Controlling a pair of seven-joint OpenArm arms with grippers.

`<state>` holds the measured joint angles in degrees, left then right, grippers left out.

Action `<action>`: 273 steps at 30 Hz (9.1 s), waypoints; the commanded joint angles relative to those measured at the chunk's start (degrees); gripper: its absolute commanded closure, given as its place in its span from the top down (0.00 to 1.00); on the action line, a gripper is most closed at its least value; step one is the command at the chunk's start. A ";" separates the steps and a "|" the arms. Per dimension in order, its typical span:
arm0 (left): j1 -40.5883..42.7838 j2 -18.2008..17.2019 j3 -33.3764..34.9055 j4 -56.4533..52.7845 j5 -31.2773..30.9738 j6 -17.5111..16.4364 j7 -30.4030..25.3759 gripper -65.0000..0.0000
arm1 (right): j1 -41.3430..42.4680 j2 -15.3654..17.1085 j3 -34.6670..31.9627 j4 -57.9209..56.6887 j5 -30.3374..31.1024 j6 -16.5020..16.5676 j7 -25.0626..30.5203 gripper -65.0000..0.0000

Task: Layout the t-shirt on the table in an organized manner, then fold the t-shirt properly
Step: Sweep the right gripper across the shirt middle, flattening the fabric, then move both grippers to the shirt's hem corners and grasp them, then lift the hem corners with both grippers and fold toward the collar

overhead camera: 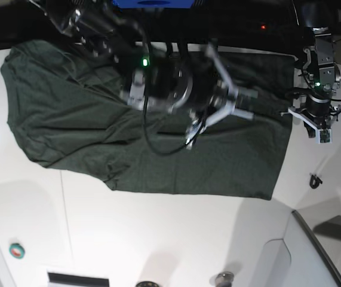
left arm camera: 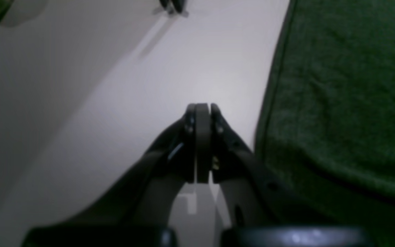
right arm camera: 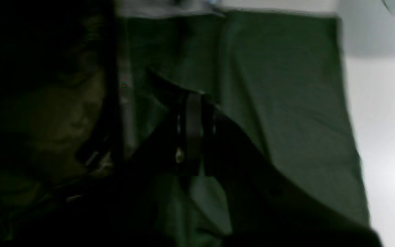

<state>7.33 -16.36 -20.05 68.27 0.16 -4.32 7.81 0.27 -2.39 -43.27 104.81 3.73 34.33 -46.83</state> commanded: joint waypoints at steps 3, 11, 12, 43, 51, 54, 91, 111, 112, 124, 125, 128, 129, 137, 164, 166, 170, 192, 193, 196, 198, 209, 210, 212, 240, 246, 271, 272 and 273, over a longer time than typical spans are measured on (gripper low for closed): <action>-0.52 -0.91 -0.30 1.14 0.06 0.58 -1.35 0.00 | 2.23 -1.87 2.61 -0.51 0.71 -0.44 1.25 0.00; -0.52 -0.91 0.05 0.87 0.06 0.58 -1.35 0.00 | 7.59 -5.47 7.53 -13.69 0.71 -0.61 3.53 0.06; -0.61 -0.91 0.14 0.87 0.06 0.58 -1.35 0.00 | 8.12 -5.47 7.97 -14.84 0.71 -0.70 5.11 0.11; -16.26 -5.40 -0.30 -8.97 -0.38 -9.88 14.12 0.09 | 30.28 20.99 49.46 -74.27 0.36 -0.35 26.39 0.71; -17.75 -6.63 -0.30 -14.34 -0.56 -9.97 13.94 0.40 | 28.34 20.72 49.46 -74.27 0.36 -0.35 26.48 0.71; -19.68 -6.63 -0.21 -14.86 -0.56 -9.97 13.94 0.56 | 28.17 20.72 49.46 -74.27 0.36 -0.35 26.48 0.71; -39.55 -3.11 7.70 -51.35 -5.57 -13.13 5.33 0.59 | 27.55 20.99 49.46 -73.83 0.36 -0.35 26.48 0.00; -37.09 -3.02 7.44 -40.36 -5.83 -13.22 7.97 0.00 | 24.21 20.99 49.46 -61.87 0.36 -0.35 26.21 0.00; -36.48 -2.85 7.44 -38.07 -5.83 -13.22 9.64 0.00 | 24.12 20.99 49.46 -61.87 0.36 -0.35 26.21 0.00; -28.39 -2.85 7.35 -21.46 -5.92 -12.96 17.46 0.00 | 23.86 20.99 49.55 -61.78 0.36 -0.35 26.21 0.00; -28.74 -3.02 7.35 -22.25 -5.92 -12.96 17.37 0.00 | 23.86 20.99 49.55 -61.78 0.36 -0.35 26.21 0.00; -28.83 -3.02 4.27 -23.22 -5.92 -12.87 17.37 0.00 | 23.86 20.90 49.55 -61.78 0.36 -0.35 26.21 0.00; -28.83 -2.85 2.08 -23.04 -5.92 -12.87 17.37 0.10 | 23.86 20.90 49.55 -61.78 0.36 -0.35 26.21 0.00; -31.46 -2.85 -0.39 -30.07 -5.92 -13.22 13.42 0.77 | 23.24 20.99 49.55 -61.78 0.36 -0.35 26.21 0.00; -36.56 0.32 2.34 -40.18 -5.57 -13.40 6.12 0.00 | 23.16 20.99 49.46 -60.02 0.36 -0.35 26.48 0.00; -36.21 0.32 2.43 -37.37 -5.75 -15.60 9.02 0.00 | 22.45 20.99 49.46 -57.30 0.36 -0.35 26.48 0.00; -33.14 0.67 1.81 -27.79 -5.83 -18.41 15.44 0.00 | 20.17 20.99 49.46 -51.94 0.36 -0.35 26.13 0.00; -7.11 -0.56 1.64 14.94 -12.87 -18.67 26.60 0.00 | 9.00 20.99 49.99 -37.78 0.63 -0.35 24.89 0.00; -6.50 -0.65 1.64 15.29 -12.69 -18.67 26.60 0.00 | 8.91 20.99 50.08 -37.69 0.63 -0.35 23.93 0.00; -5.79 -0.83 1.64 15.29 -12.69 -18.67 26.60 0.00 | 7.68 20.99 50.17 -37.52 0.71 -0.35 22.26 0.00; -5.27 -0.91 1.64 15.29 -12.69 -18.67 26.52 0.00 | 6.89 20.99 52.28 -37.43 0.71 -0.35 22.43 0.00; -4.21 -2.06 2.43 10.63 -12.69 -18.67 26.43 0.00 | 5.13 20.64 56.06 -37.87 0.54 -0.35 21.73 0.02; -4.21 -2.06 2.43 10.10 -12.69 -18.67 26.43 0.00 | 5.13 20.64 56.06 -37.87 0.54 -0.35 20.67 0.04; -4.12 -2.06 2.43 9.84 -12.69 -18.67 26.43 0.00 | 5.13 20.64 56.14 -37.61 0.54 -0.35 18.48 0.16; -19.86 -1.97 2.34 -16.80 -12.69 -17.71 20.19 0.67 | 6.45 20.72 56.06 -31.36 0.54 -0.35 17.42 0.49; -22.23 -1.35 6.21 -27.61 -13.13 -17.71 14.30 0.65 | 7.51 20.72 56.06 -31.54 0.54 -0.35 17.51 0.49; -24.26 -1.62 9.20 -27.52 -12.69 -17.53 13.15 0.00 | 27.81 14.04 31.18 -63.45 0.63 -0.26 21.64 0.67; -24.34 -1.62 9.20 -27.52 -12.69 -17.53 13.15 0.00 | 27.81 14.04 31.18 -63.45 0.63 -0.26 21.64 0.67; -24.34 -1.62 9.20 -27.52 -12.69 -17.53 13.15 0.00 | 27.81 14.04 31.27 -63.45 0.54 -0.26 21.64 0.67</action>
<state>-16.36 -17.50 -10.92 40.60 -13.37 -21.91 19.22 26.15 11.33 -12.36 40.42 3.97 33.87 -26.20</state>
